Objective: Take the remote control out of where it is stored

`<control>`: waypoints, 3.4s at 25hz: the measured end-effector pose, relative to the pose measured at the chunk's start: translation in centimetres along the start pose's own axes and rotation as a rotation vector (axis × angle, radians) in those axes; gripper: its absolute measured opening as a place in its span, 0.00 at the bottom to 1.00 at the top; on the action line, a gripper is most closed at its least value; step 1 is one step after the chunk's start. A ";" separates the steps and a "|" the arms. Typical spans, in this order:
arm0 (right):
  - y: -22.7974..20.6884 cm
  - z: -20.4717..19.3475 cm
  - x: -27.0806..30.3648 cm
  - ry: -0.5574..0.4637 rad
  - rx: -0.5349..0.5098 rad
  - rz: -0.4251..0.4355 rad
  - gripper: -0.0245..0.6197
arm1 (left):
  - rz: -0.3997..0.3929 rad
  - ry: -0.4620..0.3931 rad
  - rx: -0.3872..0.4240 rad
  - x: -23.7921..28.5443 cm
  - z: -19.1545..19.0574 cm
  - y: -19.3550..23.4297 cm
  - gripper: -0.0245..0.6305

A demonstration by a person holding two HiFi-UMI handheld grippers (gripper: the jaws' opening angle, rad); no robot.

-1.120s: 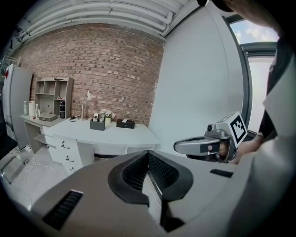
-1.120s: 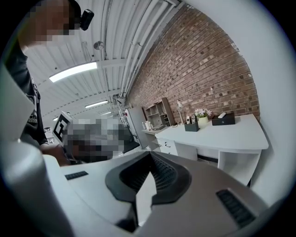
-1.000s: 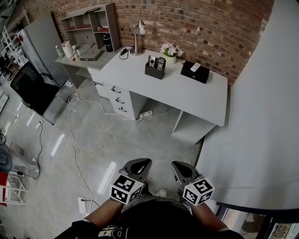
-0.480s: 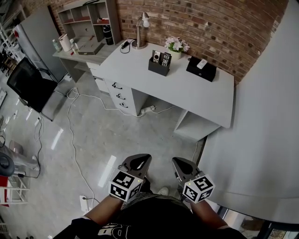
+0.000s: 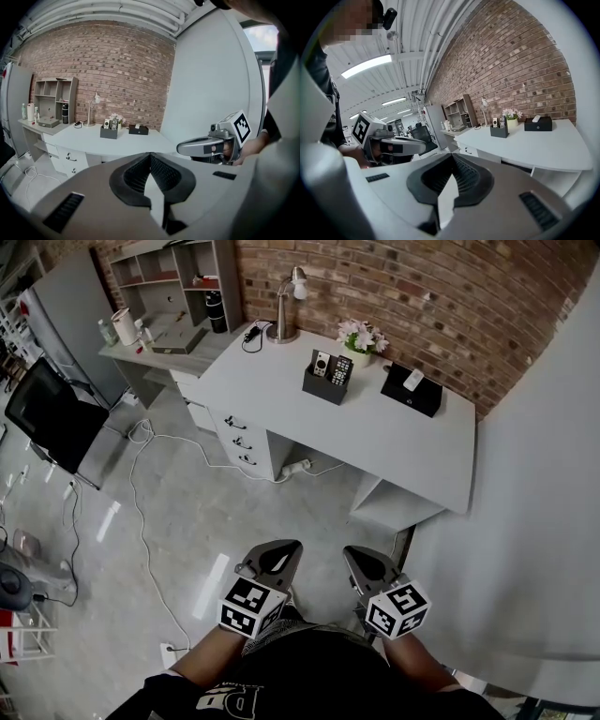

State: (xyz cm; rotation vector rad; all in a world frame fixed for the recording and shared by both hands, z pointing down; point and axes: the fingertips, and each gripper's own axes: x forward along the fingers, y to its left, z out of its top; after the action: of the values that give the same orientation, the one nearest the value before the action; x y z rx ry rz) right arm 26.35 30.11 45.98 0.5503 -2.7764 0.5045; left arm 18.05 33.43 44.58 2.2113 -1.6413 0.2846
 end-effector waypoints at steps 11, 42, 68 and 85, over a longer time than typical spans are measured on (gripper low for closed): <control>0.3 2.5 5.4 -0.004 -0.014 -0.026 0.05 | -0.028 -0.011 0.008 0.0 1.4 5.9 0.05; -6.5 6.3 14.0 -0.017 0.045 -0.035 0.05 | -0.026 0.054 -0.021 6.5 3.8 13.3 0.05; -23.3 16.8 22.5 -0.070 0.058 -0.026 0.05 | 0.005 0.043 0.027 22.7 15.1 20.8 0.05; -27.7 17.6 25.6 -0.089 0.114 -0.108 0.05 | -0.058 0.105 0.071 27.5 16.0 24.3 0.05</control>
State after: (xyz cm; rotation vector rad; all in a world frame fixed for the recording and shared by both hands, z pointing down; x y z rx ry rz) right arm 11.50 -8.76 46.05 0.7615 -2.7953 0.6308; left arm 2.29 -3.33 44.48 2.2504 -1.5319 0.4424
